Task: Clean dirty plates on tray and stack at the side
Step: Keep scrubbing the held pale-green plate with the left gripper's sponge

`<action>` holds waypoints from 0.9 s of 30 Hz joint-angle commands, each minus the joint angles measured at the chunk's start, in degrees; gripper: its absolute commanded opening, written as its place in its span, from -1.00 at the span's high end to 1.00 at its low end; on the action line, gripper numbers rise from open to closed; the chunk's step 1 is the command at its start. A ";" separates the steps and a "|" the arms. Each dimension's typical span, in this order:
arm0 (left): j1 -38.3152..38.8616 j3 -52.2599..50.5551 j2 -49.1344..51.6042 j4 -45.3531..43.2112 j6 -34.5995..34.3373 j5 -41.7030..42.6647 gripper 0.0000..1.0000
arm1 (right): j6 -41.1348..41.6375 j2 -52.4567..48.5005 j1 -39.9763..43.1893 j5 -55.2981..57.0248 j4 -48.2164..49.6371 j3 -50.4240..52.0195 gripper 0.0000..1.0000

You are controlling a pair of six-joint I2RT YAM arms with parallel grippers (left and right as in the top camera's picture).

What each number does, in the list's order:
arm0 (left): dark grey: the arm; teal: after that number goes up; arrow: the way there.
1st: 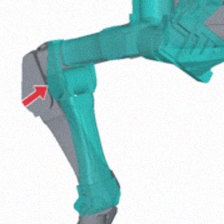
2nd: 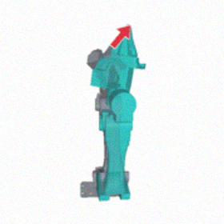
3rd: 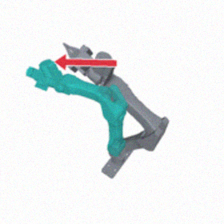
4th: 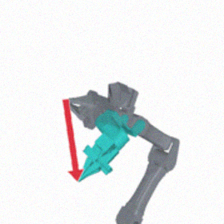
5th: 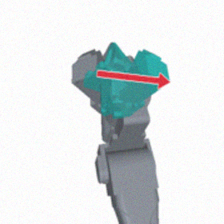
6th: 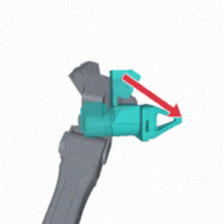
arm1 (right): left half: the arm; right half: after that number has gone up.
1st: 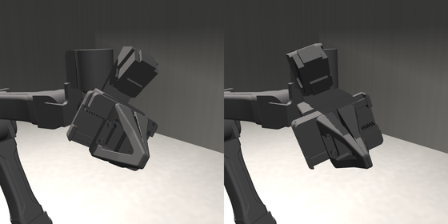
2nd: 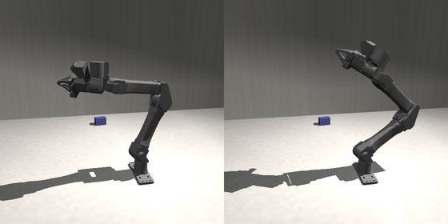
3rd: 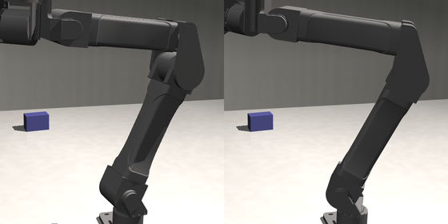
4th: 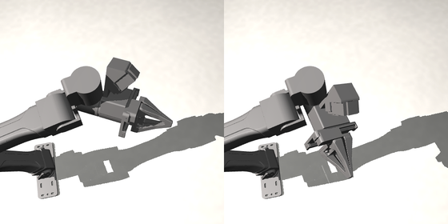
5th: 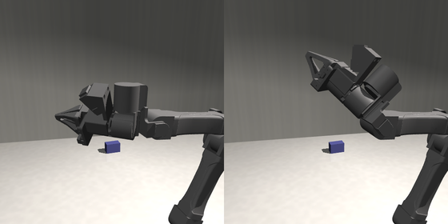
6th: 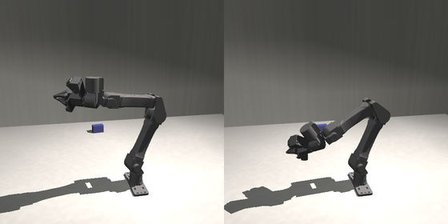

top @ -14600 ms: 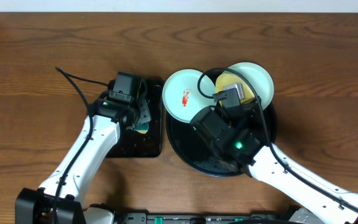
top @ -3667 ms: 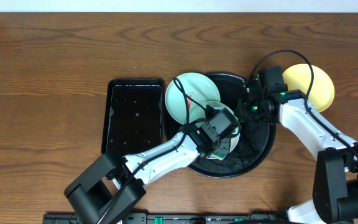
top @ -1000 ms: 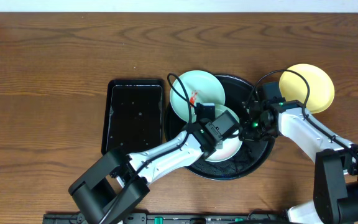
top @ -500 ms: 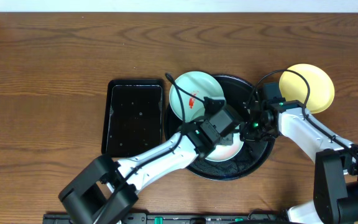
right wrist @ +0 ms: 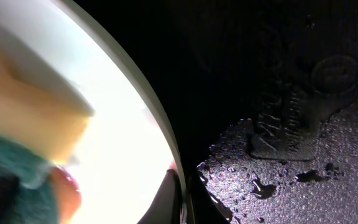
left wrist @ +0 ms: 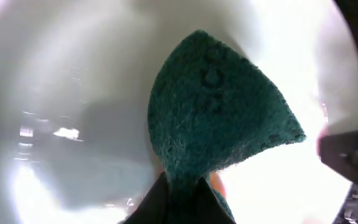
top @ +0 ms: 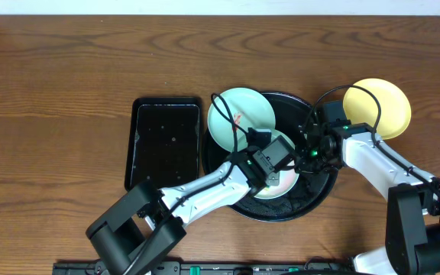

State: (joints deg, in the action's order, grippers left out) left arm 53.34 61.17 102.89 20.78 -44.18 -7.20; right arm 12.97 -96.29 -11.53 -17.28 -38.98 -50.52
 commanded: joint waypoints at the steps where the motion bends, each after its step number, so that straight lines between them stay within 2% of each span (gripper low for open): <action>1: -3.93 -0.59 -2.12 2.25 5.33 -8.76 0.85 | -0.81 -0.35 -0.79 5.09 -0.63 0.92 0.98; 6: -4.76 -0.07 -8.63 0.94 6.23 -8.02 0.85 | -0.81 -0.35 -0.79 5.27 -0.59 0.92 0.98; 9: -4.74 -0.07 -9.75 -1.38 5.92 -3.13 0.85 | -0.79 -0.35 -0.79 5.27 -0.42 0.92 0.98; 17: -4.15 -0.52 -4.33 -2.47 -0.59 7.06 0.85 | -0.79 -0.35 -0.79 5.25 -0.48 0.92 0.98; 27: -0.55 -0.68 0.63 -3.13 -0.70 14.75 0.85 | -0.81 -0.35 -0.79 5.27 -0.46 0.92 0.98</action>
State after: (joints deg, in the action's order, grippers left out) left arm 50.94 61.14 102.65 17.30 -43.97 2.92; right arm 12.97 -96.27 -11.53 -16.45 -38.92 -50.50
